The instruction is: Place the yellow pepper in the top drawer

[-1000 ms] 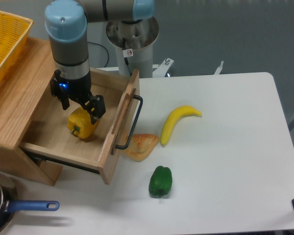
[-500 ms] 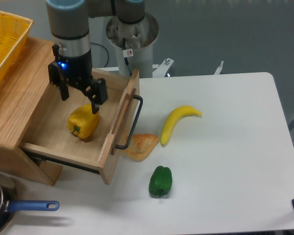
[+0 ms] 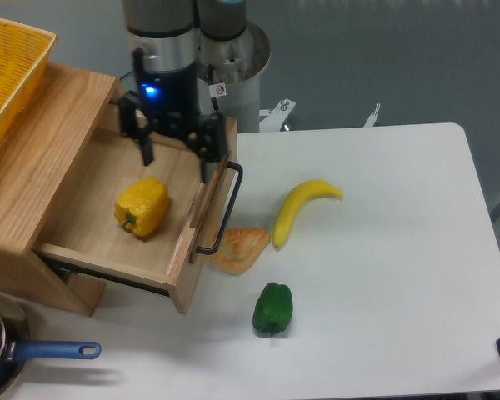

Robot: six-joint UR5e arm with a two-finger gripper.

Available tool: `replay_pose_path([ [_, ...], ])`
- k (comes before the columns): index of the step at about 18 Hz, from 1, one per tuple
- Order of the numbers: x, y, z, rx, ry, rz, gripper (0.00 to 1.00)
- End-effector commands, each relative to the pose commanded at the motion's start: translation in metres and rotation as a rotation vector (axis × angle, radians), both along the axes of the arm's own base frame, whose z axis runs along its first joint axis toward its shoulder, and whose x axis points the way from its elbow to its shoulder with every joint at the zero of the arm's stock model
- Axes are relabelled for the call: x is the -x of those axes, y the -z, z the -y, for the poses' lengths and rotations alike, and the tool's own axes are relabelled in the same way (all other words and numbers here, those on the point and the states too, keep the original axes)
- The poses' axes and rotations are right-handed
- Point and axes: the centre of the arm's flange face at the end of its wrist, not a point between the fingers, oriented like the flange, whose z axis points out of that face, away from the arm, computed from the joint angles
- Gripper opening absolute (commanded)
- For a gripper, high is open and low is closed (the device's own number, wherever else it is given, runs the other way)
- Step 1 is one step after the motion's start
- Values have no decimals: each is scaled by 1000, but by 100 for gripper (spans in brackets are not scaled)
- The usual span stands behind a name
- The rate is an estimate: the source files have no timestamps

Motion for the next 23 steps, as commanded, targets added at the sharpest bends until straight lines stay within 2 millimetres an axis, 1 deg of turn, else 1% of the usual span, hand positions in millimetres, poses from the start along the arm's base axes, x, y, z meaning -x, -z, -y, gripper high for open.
replay_pose_path([
  [2, 26, 6, 18, 17, -18, -3, 100],
  [4, 56, 17, 41, 51, 25, -17, 100],
  [6, 81, 28, 64, 90, 95, -32, 100],
  [9, 117, 49, 97, 140, 156, -28, 100],
  [10, 129, 58, 106, 154, 154, -16, 100],
  [11, 143, 72, 113, 172, 164, 2, 100],
  [12, 153, 82, 118, 189, 197, 9, 100],
  [13, 164, 88, 128, 205, 232, 9, 100],
  [15, 179, 98, 144, 247, 321, 2, 100],
  [17, 193, 115, 155, 264, 352, 25, 100],
  [18, 199, 121, 160, 268, 355, 33, 100],
  [20, 214, 152, 169, 289, 388, 79, 100],
  [23, 236, 191, 183, 311, 455, 123, 100],
])
